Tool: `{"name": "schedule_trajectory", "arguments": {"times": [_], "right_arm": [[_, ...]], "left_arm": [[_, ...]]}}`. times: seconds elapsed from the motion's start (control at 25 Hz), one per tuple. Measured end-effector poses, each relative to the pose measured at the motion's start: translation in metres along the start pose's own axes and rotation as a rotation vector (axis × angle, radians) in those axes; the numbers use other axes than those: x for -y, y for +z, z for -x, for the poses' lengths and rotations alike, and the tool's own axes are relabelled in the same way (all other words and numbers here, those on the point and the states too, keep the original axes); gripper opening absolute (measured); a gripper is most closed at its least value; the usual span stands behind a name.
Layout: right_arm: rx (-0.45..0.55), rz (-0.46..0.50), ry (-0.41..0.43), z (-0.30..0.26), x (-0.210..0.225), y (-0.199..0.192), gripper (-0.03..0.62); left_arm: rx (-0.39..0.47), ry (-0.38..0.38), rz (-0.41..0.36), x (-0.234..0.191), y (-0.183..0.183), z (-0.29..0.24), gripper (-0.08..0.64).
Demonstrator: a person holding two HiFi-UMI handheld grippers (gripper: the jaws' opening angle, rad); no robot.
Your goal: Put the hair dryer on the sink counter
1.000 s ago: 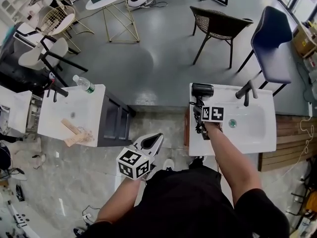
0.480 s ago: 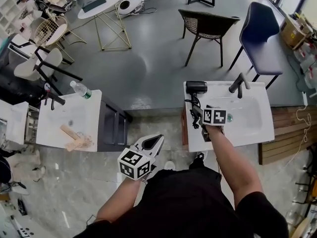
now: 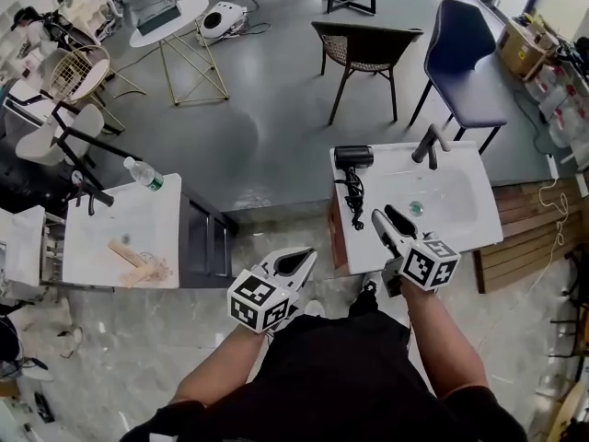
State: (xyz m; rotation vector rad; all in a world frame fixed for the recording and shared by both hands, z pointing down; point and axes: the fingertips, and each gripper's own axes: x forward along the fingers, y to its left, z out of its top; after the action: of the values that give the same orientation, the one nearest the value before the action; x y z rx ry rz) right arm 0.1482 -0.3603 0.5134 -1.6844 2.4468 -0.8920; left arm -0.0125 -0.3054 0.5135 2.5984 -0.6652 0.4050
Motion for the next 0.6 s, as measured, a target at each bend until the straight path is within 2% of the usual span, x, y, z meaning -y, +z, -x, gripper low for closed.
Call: {"name": "schedule_trajectory", "arguments": {"times": [0.12, 0.2, 0.28, 0.4, 0.6], "right_arm": [[0.088, -0.040, 0.084, 0.038, -0.032, 0.009, 0.023], [0.119, -0.076, 0.161, 0.059, -0.050, 0.010, 0.007], [0.119, -0.095, 0.201, 0.073, -0.060, 0.007, 0.004], [0.098, -0.085, 0.197, 0.088, -0.064, -0.002, 0.003], [0.066, -0.015, 0.187, 0.109, -0.065, -0.005, 0.003]], "left_arm": [[-0.003, -0.044, -0.018, 0.013, 0.002, 0.001, 0.000], [-0.006, -0.064, -0.029, 0.021, 0.004, 0.000, 0.000], [0.001, -0.073, -0.037, 0.027, 0.007, -0.001, 0.000], [0.026, -0.076, -0.043, 0.039, 0.014, 0.001, 0.000], [0.039, -0.060, -0.052, 0.065, 0.012, 0.003, 0.000]]}}
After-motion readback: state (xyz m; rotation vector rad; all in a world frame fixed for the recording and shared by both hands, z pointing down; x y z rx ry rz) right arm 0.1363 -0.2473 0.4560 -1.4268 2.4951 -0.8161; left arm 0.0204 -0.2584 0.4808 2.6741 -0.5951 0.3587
